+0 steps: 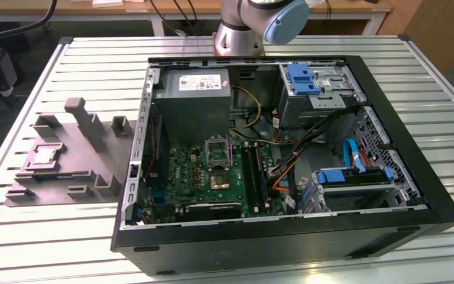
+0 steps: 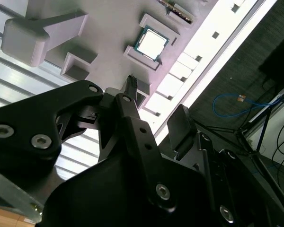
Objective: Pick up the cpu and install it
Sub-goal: 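Pick up the cpu and move it towards the insertion slot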
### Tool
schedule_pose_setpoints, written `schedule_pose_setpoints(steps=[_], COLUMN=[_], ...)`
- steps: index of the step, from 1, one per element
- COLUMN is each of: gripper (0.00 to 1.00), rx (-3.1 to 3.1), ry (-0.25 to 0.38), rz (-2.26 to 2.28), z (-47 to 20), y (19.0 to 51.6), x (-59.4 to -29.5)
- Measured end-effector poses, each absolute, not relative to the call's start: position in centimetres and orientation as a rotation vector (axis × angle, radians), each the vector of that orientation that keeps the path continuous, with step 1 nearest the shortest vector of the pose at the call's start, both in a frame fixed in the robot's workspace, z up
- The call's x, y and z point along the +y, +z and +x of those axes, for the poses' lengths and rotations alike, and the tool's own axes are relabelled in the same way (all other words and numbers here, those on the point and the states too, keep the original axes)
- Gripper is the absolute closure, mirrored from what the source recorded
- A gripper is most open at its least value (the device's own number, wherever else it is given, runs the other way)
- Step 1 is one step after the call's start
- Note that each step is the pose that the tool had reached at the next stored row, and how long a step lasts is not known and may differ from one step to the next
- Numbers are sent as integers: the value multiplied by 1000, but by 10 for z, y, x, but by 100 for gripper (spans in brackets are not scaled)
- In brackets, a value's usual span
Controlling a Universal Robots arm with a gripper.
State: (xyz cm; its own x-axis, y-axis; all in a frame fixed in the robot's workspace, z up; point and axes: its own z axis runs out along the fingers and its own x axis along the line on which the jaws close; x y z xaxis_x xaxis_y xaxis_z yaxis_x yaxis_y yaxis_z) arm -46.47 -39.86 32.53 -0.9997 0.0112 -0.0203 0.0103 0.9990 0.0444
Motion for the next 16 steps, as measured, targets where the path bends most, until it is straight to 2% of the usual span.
schedule_pose_setpoints(steps=[16], gripper=[47], rx=[3120], ry=[69], rz=[17], z=[-465], y=[320], x=[-399])
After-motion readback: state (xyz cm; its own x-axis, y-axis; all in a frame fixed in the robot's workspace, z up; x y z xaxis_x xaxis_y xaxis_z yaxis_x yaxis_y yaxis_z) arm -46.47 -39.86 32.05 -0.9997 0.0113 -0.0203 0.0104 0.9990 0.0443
